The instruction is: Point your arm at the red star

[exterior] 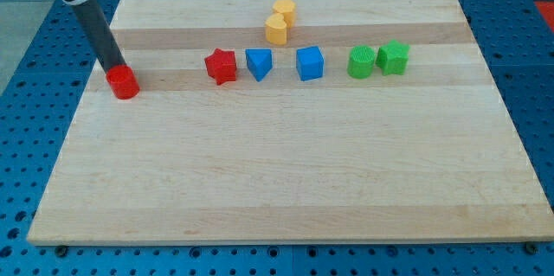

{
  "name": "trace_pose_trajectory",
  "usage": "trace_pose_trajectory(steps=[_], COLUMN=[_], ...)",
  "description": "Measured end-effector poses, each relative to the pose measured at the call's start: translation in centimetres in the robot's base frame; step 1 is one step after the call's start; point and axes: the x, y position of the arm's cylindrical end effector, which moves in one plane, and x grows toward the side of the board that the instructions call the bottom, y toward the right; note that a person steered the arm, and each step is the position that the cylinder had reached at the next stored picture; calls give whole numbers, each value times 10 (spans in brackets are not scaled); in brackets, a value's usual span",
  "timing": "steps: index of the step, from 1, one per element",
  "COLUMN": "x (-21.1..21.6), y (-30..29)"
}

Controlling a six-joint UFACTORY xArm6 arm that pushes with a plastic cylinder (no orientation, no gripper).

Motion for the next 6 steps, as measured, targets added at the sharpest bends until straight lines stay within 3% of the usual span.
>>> trace_pose_trajectory(steps=[2,4,5,6], x=[-4,-55,-55,-56], y=[25,101,159,178])
